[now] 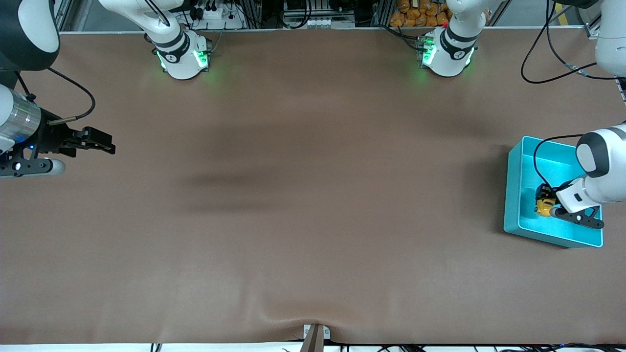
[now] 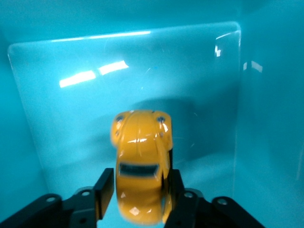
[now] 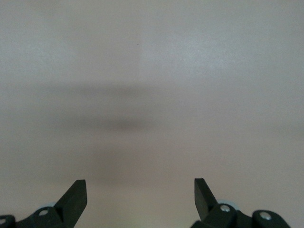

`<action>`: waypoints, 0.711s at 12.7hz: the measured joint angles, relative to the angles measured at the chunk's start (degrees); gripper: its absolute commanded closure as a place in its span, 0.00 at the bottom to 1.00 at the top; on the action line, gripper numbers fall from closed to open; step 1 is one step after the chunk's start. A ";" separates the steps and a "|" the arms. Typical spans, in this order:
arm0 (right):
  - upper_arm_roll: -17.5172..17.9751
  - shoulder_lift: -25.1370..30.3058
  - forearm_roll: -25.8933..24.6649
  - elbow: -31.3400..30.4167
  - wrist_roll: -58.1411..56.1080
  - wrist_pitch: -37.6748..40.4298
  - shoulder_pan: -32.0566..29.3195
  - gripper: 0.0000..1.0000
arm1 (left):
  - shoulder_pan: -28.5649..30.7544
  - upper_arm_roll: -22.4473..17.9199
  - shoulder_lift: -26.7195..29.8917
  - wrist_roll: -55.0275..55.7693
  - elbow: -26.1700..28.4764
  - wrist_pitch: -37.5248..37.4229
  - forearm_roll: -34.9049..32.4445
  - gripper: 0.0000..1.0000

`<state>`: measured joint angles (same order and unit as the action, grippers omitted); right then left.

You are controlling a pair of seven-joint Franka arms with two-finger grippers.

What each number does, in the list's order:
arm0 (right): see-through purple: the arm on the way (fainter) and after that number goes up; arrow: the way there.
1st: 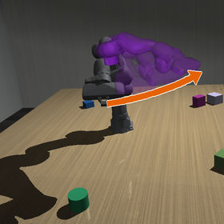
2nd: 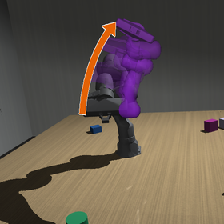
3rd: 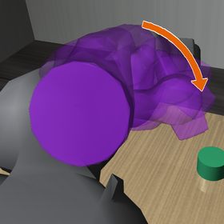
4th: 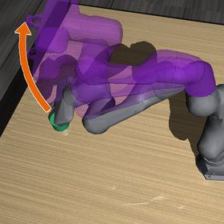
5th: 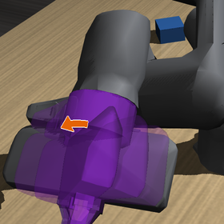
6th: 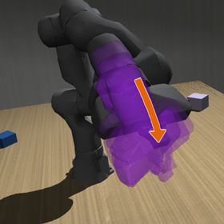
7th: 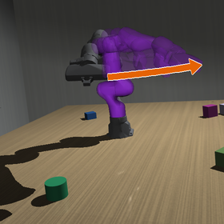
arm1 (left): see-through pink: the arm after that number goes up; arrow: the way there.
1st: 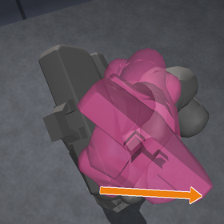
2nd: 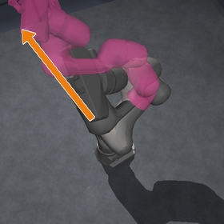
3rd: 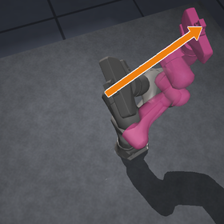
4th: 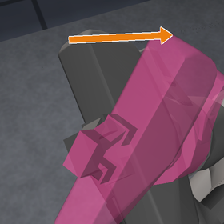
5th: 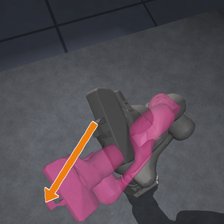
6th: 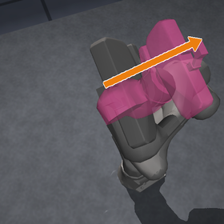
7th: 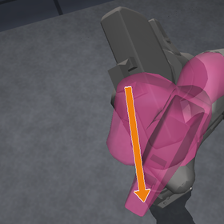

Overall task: Wind and store yellow beetle car
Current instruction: 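Open the left gripper to release the car inside the bin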

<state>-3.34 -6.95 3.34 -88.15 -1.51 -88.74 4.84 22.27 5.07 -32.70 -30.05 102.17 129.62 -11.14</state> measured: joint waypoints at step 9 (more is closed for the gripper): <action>-0.06 -0.02 -0.01 0.00 0.00 -0.06 0.00 0.00 | -0.88 8.05 13.25 9.77 -4.65 -13.09 -0.01 0.00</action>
<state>-3.40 -6.97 3.33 -88.15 -1.51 -88.80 4.84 21.39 13.12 -19.45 -20.28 97.53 116.54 -11.15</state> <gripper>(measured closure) 0.000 0.000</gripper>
